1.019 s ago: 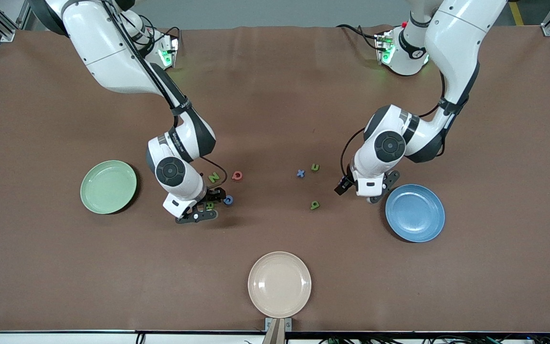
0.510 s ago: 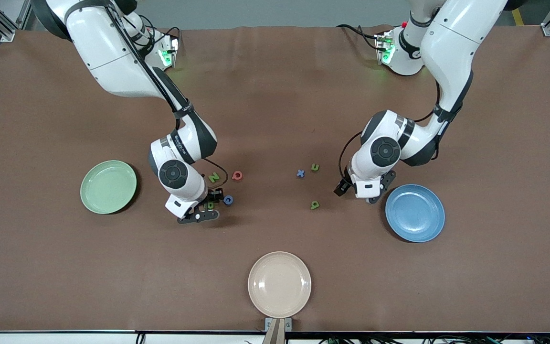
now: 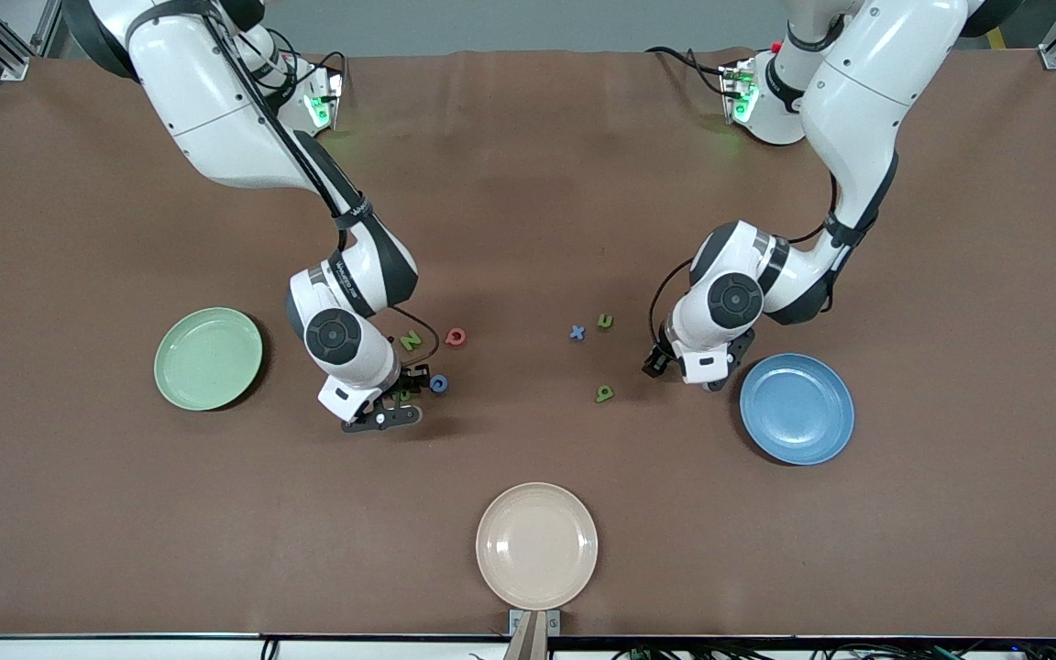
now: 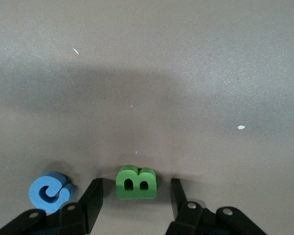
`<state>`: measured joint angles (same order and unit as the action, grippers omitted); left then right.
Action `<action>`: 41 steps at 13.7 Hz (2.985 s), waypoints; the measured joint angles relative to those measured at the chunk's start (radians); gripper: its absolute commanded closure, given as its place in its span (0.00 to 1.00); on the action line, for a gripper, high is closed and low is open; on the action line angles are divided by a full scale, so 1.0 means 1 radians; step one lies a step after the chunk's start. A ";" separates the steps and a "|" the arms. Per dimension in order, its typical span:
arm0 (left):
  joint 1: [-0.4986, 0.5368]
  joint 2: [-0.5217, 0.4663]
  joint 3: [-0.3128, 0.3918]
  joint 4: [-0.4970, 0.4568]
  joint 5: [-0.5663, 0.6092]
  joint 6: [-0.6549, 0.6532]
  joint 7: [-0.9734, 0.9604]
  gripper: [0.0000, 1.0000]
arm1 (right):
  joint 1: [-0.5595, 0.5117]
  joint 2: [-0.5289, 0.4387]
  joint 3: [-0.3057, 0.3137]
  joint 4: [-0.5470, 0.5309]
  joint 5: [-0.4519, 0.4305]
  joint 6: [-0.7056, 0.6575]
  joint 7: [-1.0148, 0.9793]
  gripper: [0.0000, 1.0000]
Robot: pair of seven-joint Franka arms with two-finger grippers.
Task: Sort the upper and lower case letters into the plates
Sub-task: 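Grasp the blue m with the left gripper while the right gripper grasps B, then lower the m onto the blue plate while the right gripper lowers B onto green, then open both grippers over the plates, then move the left gripper to green b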
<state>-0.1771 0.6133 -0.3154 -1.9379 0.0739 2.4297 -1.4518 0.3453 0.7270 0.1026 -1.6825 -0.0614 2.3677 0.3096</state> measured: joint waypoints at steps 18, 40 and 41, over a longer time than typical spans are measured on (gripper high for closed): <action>0.175 -0.063 0.009 0.111 0.087 0.002 0.278 0.98 | -0.097 -0.182 -0.011 -0.154 -0.005 -0.021 -0.124 0.86; 0.376 0.003 -0.010 0.179 0.206 -0.037 0.567 0.00 | -0.611 -0.393 -0.004 -0.554 0.005 0.063 -0.730 0.85; 0.342 0.002 -0.012 0.188 0.206 -0.038 0.541 0.00 | -0.610 -0.388 -0.004 -0.562 0.005 0.076 -0.730 0.85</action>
<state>0.1644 0.6158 -0.3272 -1.7498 0.2798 2.3921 -0.9110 -0.2652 0.3392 0.0985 -2.2442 -0.0560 2.4436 -0.4208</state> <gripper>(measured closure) 0.000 0.648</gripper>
